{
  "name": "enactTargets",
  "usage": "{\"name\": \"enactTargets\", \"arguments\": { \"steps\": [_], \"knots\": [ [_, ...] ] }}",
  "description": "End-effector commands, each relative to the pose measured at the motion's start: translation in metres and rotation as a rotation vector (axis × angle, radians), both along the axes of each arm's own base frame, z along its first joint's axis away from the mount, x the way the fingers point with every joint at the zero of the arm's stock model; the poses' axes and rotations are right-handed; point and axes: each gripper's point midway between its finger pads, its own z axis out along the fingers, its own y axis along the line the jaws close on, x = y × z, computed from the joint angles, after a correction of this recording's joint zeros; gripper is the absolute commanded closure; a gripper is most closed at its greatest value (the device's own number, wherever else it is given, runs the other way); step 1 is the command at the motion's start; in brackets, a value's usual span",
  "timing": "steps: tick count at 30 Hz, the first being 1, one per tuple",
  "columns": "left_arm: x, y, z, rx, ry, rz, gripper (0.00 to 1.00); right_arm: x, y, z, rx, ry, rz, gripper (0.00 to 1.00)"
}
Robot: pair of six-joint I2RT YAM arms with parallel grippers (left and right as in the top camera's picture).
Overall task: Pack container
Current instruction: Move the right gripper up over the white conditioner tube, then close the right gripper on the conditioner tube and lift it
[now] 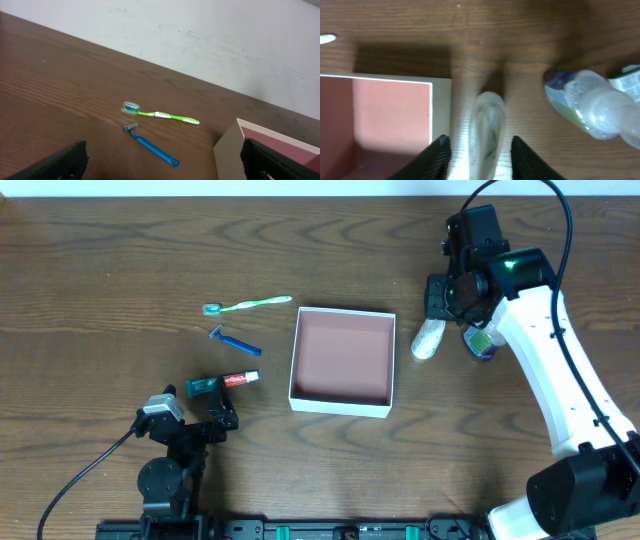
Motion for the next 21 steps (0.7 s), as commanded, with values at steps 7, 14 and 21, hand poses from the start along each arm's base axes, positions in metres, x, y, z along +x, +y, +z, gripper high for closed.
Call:
{"name": "enactTargets", "arguments": {
  "steps": [7,14,21],
  "knots": [
    [-0.001,-0.002,-0.016,0.002,0.049,-0.014,0.02,-0.002,-0.005,-0.014,-0.040,0.018,-0.031,0.71],
    [-0.001,-0.002,-0.016,0.002,0.049,-0.014,0.02,-0.004,-0.006,-0.018,-0.042,0.026,-0.034,0.99],
    [-0.001,-0.002,-0.016,0.002,0.049,-0.014,0.02,-0.005,-0.007,-0.015,-0.043,0.024,-0.035,0.99]
  ]
}}
